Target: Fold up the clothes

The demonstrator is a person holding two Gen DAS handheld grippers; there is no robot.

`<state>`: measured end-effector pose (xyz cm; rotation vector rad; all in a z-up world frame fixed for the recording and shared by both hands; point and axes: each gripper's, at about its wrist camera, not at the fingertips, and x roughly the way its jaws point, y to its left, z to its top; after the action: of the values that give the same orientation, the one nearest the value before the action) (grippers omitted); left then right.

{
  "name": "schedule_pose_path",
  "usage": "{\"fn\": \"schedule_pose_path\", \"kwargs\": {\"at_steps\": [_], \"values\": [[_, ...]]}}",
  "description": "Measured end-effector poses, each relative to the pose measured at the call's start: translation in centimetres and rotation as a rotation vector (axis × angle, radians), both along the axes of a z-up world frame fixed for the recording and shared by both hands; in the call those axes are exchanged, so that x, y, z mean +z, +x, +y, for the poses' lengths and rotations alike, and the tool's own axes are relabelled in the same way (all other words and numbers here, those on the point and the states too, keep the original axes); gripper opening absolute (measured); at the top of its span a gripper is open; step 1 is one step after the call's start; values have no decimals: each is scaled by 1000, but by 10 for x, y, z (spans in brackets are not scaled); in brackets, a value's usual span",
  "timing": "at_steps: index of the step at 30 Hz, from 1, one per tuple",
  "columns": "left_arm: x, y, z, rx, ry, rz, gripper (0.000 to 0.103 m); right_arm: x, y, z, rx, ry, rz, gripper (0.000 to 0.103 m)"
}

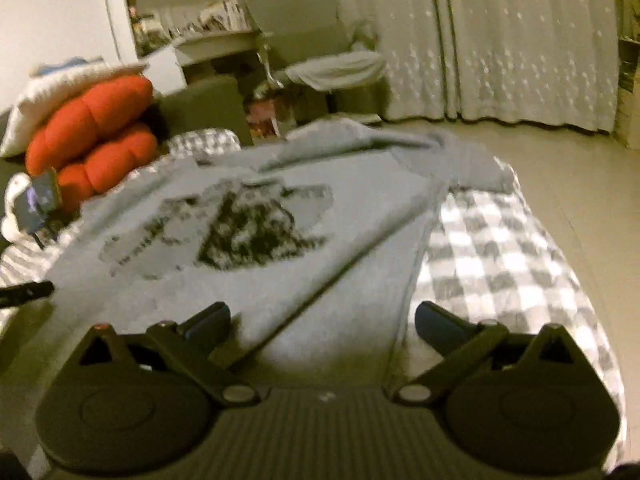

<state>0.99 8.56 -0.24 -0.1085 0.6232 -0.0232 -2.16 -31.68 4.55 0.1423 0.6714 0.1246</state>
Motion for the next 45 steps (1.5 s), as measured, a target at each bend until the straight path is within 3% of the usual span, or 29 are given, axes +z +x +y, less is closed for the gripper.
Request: {"fn": "schedule_pose_path", "kwargs": {"at_steps": [4, 8, 17, 23, 29, 34, 36, 45], "values": [[-4, 0, 1, -10, -12, -3, 76, -4, 5, 8, 15, -51, 23, 103], [-7, 2, -2, -13, 8, -6, 79, -8, 9, 12, 17, -112, 27, 103], [-11, 3, -8, -42, 27, -5, 93, -6, 12, -3, -27, 14, 1, 103], [-9, 4, -7, -47, 15, 2, 95, -6, 8, 17, -6, -105, 22, 101], [-4, -12, 6, -44, -49, 2, 94, -3, -13, 4, 4, -57, 1, 79], [-4, -32, 19, -29, -72, 2, 91, 2, -35, 0, 10, -2, 7, 45], [-4, -37, 23, -19, -82, 4, 88, 4, -42, 2, 12, 15, 17, 38], [3, -63, 35, -2, -131, 7, 68, 8, -80, -1, 15, 77, 51, 38]]}}
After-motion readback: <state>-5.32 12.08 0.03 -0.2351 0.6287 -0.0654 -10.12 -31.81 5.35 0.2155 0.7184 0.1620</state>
